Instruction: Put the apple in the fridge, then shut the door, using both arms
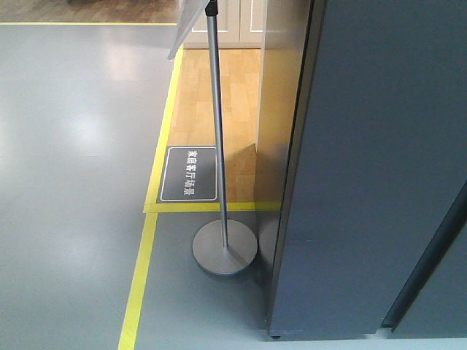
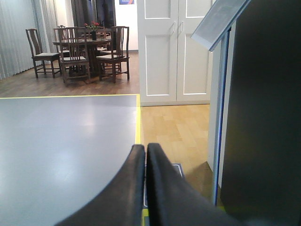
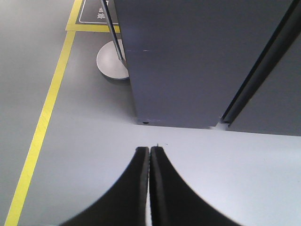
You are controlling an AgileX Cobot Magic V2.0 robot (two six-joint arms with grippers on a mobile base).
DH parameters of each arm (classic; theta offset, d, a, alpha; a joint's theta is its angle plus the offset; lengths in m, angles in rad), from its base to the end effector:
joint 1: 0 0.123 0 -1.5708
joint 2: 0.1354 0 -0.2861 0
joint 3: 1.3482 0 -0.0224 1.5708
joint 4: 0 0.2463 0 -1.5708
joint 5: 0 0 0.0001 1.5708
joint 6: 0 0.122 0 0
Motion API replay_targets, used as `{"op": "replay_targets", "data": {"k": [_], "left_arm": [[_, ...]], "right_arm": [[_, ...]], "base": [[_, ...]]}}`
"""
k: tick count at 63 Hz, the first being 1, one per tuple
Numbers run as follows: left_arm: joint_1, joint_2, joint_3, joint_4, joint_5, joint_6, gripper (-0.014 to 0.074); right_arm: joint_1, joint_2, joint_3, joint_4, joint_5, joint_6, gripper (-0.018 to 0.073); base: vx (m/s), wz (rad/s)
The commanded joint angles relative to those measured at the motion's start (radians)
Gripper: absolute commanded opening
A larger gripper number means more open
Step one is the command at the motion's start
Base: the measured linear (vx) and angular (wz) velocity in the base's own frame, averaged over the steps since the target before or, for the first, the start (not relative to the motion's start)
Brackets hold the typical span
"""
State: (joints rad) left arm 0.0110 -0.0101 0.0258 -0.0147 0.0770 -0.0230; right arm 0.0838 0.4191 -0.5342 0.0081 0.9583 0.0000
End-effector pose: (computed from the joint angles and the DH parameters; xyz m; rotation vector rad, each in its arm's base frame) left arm 0.0822 0.0008 0.1979 -0.0375 1.5759 -0.0218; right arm 0.0819 0.0077 0.2613 -0.0954 2.3254 0.0521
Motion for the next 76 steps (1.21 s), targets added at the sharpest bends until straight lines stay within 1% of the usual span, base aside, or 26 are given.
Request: {"op": "replay_targets", "data": {"k": [1, 14, 34, 47, 76], "left_arm": [[0.001, -0.020, 0.028, 0.020, -0.077, -0.034, -0.0006], [0.001, -0.020, 0.028, 0.015, -0.082, 0.023, -0.0006], [0.003, -0.020, 0.028, 0.015, -0.115, 0.010, -0.0006], [0.051, -0.019, 0.028, 0.015, -0.115, 0.010, -0.0006], [0.050, -0.017, 0.022, 0.015, -0.107, 0.010, -0.0006]], "right_arm": [[0.000, 0.007, -0.027, 0.001, -0.053, 0.000, -0.0004], [0.000, 0.007, -0.027, 0.001, -0.053, 0.000, -0.0004], [0.000, 0.007, -0.027, 0.001, -0.053, 0.000, -0.0004], [0.000, 0.007, -0.027, 0.001, -0.053, 0.000, -0.0004], [0.000, 0.007, -0.027, 0.001, -0.055, 0.000, -0.0004]], "base": [[0.00, 0.00], [0.00, 0.00], [0.00, 0.00], [0.00, 0.00], [0.00, 0.00]]}}
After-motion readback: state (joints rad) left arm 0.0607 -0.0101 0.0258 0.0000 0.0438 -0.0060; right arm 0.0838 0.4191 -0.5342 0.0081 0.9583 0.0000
